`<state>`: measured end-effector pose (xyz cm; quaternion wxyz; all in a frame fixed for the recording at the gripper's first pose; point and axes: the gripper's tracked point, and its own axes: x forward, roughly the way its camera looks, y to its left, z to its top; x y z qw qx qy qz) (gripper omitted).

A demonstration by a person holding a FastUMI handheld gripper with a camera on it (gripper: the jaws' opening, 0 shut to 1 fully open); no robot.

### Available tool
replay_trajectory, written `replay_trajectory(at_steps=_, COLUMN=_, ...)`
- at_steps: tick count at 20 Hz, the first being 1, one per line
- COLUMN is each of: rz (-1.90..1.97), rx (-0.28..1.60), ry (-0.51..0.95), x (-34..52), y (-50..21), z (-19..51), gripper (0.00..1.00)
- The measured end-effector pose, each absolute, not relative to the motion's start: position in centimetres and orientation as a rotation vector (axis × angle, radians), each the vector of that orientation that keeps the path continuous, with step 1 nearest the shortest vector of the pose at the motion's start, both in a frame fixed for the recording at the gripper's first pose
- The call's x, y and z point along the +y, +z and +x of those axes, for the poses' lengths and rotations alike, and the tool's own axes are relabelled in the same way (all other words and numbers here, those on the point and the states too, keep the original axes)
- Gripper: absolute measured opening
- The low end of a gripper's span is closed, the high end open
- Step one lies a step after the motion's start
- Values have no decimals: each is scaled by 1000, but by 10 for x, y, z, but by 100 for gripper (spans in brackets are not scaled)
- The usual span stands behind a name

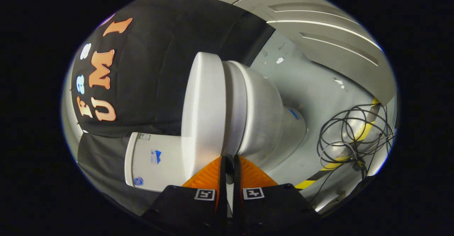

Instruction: Open the toilet lid.

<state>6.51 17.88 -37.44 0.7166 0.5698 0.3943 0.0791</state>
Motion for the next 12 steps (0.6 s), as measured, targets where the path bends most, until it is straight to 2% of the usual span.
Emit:
replay_trajectory(at_steps=1, rz=1268, rx=867, ry=169, x=187, y=-379, z=72, gripper=14)
replay_trajectory(at_steps=2, rz=1267, rx=862, ry=178, x=181, y=-377, z=66, gripper=8)
replay_trajectory(at_steps=12, rz=1168, rx=844, ry=173, x=179, y=-383, z=73, gripper=8)
